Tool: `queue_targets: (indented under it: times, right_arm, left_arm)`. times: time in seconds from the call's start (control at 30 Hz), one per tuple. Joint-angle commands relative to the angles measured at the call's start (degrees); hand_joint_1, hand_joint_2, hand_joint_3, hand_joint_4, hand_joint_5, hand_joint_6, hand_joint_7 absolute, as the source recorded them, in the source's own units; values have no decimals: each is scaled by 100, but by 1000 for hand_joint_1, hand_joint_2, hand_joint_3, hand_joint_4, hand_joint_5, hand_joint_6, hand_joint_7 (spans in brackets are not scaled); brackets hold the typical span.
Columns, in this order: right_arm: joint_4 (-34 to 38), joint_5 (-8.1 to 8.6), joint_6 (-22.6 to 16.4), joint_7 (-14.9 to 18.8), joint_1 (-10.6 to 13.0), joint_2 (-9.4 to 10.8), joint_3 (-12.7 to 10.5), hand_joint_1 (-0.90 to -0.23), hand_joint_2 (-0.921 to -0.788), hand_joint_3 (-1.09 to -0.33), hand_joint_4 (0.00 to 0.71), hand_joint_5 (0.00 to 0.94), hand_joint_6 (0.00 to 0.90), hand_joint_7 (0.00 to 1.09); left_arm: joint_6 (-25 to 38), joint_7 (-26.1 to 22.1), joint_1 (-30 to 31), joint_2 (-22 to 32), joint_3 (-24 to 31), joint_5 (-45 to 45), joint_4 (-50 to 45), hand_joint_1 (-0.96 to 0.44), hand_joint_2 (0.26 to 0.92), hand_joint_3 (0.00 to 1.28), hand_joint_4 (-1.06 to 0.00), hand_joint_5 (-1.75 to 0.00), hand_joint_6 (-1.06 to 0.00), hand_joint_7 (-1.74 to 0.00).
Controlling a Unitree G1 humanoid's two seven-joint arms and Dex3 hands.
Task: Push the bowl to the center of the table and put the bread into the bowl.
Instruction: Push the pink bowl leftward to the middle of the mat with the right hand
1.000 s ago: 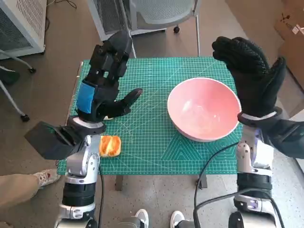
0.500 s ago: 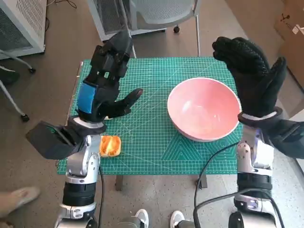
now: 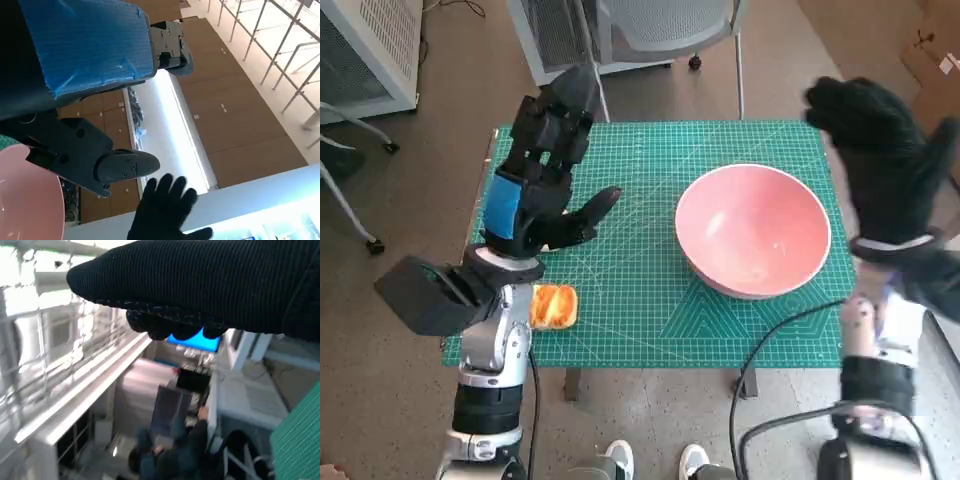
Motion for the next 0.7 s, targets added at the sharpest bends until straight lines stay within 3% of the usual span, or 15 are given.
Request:
queue_targets:
  times: [0.03,0.07,0.1,0.23,0.3,0.4,0.57,0.7]
  right_arm:
    - [1303,-18,-194,-46,-260,-312,-327,-648,-921,-747,235,0,349,0]
    - [1489,-44,-224,-101,-307,-351,-363,-648,-921,-746,234,0,348,0]
    - [1727,-100,-210,-274,-356,-405,-398,-629,-921,-778,187,-1,299,0]
    - [2401,-282,-105,-843,-502,-542,-469,-650,-921,-748,214,16,316,31]
    - [2665,-353,-10,-1104,-553,-584,-491,-614,-921,-784,181,9,275,19]
    - [3025,-429,238,-1486,-587,-618,-544,-620,-921,-762,199,22,295,33]
    - [3324,-512,641,-1845,-527,-582,-604,-608,-921,-762,189,13,307,37]
    - [3461,-553,958,-1906,-436,-509,-652,-600,-921,-778,168,3,297,29]
  left_arm:
    - [-80,36,33,-37,24,-23,-93,-264,740,491,-70,-97,1,-554]
    - [-80,40,34,-36,26,-24,-94,-264,740,491,-70,-97,1,-553]
    - [-75,43,33,-32,35,-32,-92,-265,741,494,-67,-96,1,-548]
    - [-63,57,35,-29,53,-53,-91,-267,738,499,-68,-98,1,-554]
    - [-52,71,43,-36,53,-57,-106,-274,739,503,-65,-97,1,-558]
    - [-32,99,70,-53,48,-62,-148,-277,736,504,-66,-99,1,-568]
    - [-12,131,114,-72,43,-69,-199,-275,735,506,-67,-100,1,-574]
    - [23,150,139,-77,52,-83,-227,-271,735,507,-66,-100,1,-574]
